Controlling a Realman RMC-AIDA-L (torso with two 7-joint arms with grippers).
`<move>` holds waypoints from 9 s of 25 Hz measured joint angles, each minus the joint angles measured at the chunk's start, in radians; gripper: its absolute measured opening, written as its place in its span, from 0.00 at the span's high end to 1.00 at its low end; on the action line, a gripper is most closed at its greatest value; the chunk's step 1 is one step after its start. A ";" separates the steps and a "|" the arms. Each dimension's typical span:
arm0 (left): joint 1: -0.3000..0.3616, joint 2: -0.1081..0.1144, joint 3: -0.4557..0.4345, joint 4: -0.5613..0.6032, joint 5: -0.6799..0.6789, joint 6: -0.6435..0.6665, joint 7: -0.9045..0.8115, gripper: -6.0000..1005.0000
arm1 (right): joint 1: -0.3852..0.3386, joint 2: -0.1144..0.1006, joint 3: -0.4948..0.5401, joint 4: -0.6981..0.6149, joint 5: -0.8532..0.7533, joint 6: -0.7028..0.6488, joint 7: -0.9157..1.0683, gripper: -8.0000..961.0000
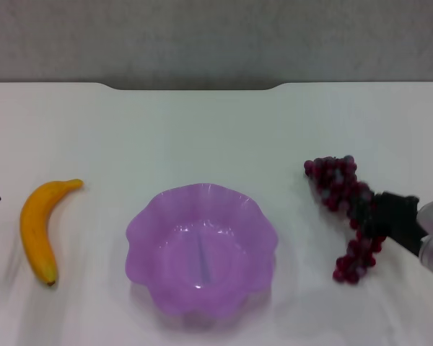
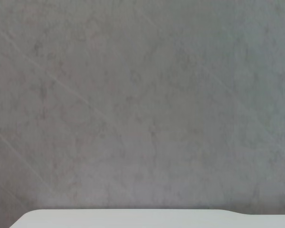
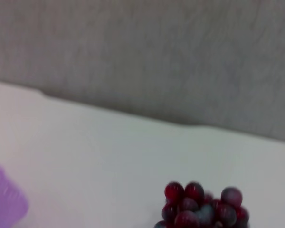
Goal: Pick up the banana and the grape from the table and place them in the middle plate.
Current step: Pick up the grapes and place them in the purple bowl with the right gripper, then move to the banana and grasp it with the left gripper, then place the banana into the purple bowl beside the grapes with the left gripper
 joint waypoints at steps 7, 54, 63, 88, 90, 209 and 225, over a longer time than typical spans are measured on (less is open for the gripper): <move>0.000 0.000 0.000 0.000 0.000 0.000 0.000 0.13 | 0.001 -0.001 0.082 -0.006 -0.001 -0.097 -0.039 0.78; -0.006 0.001 0.000 0.000 -0.007 -0.059 0.000 0.14 | 0.119 0.006 -0.031 -0.208 -0.461 -0.172 0.224 0.83; -0.012 0.002 0.000 -0.005 -0.001 -0.058 0.000 0.14 | 0.144 0.012 -0.065 -0.189 -0.460 -0.090 0.244 0.83; -0.010 0.003 -0.002 -0.014 -0.003 -0.082 0.000 0.14 | 0.062 0.005 0.179 -0.358 -0.459 -0.173 0.124 0.18; -0.011 0.003 -0.003 -0.014 -0.005 -0.088 0.000 0.14 | 0.043 0.003 0.207 -0.359 -0.459 -0.207 0.112 0.24; -0.068 -0.005 0.082 -0.107 -0.019 -0.472 -0.051 0.51 | -0.281 0.009 0.984 0.091 -0.525 -0.789 -0.105 0.99; -0.068 0.003 0.082 -0.108 -0.025 -0.438 -0.059 0.51 | -0.277 0.008 0.984 0.092 -0.525 -0.779 -0.105 0.99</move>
